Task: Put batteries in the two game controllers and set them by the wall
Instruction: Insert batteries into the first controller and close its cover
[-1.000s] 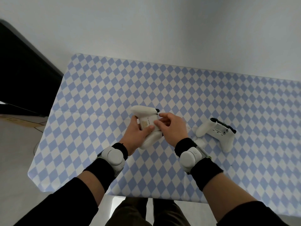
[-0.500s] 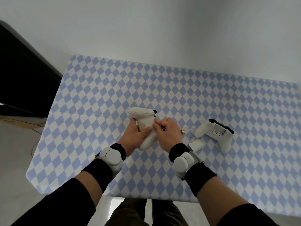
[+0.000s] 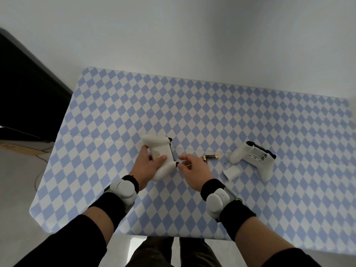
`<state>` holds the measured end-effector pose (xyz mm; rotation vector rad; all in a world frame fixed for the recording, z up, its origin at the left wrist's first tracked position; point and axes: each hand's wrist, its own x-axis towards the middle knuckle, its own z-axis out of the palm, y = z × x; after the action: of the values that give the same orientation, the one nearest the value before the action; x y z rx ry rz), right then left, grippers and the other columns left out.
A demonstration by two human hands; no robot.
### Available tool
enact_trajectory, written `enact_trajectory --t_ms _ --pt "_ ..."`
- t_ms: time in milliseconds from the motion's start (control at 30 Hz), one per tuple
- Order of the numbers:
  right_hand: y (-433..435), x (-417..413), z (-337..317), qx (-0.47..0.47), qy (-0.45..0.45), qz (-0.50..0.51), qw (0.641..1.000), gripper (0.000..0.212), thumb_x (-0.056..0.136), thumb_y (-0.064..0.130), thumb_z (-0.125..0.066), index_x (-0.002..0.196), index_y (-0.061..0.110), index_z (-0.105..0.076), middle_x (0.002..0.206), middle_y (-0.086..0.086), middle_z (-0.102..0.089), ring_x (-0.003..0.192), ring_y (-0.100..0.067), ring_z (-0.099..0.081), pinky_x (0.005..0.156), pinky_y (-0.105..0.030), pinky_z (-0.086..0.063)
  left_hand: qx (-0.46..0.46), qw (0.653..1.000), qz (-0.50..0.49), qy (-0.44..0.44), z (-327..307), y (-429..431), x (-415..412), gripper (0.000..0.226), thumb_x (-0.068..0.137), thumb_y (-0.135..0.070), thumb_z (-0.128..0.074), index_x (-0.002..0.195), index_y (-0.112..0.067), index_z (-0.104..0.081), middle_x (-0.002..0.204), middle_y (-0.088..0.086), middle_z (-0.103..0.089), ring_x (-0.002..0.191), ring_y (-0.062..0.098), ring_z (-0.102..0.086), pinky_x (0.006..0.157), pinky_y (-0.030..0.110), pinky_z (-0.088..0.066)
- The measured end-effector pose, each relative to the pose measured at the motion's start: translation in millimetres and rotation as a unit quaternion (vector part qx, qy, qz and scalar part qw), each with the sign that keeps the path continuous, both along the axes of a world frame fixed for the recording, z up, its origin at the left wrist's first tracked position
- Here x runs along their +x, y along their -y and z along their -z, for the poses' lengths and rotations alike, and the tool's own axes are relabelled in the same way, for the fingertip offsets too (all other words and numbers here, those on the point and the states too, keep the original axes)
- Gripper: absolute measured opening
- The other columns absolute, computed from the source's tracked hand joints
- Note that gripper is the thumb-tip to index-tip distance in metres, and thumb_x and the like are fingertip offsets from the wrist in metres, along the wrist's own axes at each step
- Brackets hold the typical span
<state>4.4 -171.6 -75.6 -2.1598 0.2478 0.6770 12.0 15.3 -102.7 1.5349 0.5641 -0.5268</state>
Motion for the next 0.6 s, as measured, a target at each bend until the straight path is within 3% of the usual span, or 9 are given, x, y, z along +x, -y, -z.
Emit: enact_trajectory --t_ms 267,433,600 --pt "2.1 -7.8 11.2 -0.033 -0.010 -0.008 0.999 0.027 0.098 0.031 -0.059 0.123 0.021 -0.064 0.109 -0.001 -0.069 0.095 -0.017 -0.065 0.089 -0.036 -0.056 0.038 0.999 0.020 -0.006 8.4 1.1 -5.7 0.074 0.096 -0.018 -0.076 0.157 -0.025 -0.034 0.125 0.007 -0.070 0.100 0.013 -0.071 0.074 0.026 -0.056" --pt "3.1 -8.2 8.5 -0.048 -0.011 -0.009 0.999 0.029 0.097 0.032 -0.060 0.123 0.020 -0.064 0.109 -0.002 -0.068 0.097 -0.017 -0.065 0.090 -0.035 -0.054 0.122 0.991 0.055 0.006 1.7 1.4 3.3 0.066 0.093 -0.022 -0.079 0.148 -0.014 -0.045 0.138 0.008 -0.064 0.111 0.022 -0.063 0.092 0.036 -0.052" --pt "9.1 -2.7 -2.7 -0.056 -0.012 0.000 0.998 0.028 0.098 0.031 -0.060 0.123 0.020 -0.063 0.106 0.000 -0.066 0.095 -0.017 -0.063 0.084 -0.030 -0.050 0.214 0.973 0.088 -0.010 -5.2 -2.1 12.0 0.082 0.086 -0.025 -0.086 0.150 -0.004 -0.040 0.141 0.015 -0.059 0.128 0.035 -0.061 0.100 0.042 -0.053"
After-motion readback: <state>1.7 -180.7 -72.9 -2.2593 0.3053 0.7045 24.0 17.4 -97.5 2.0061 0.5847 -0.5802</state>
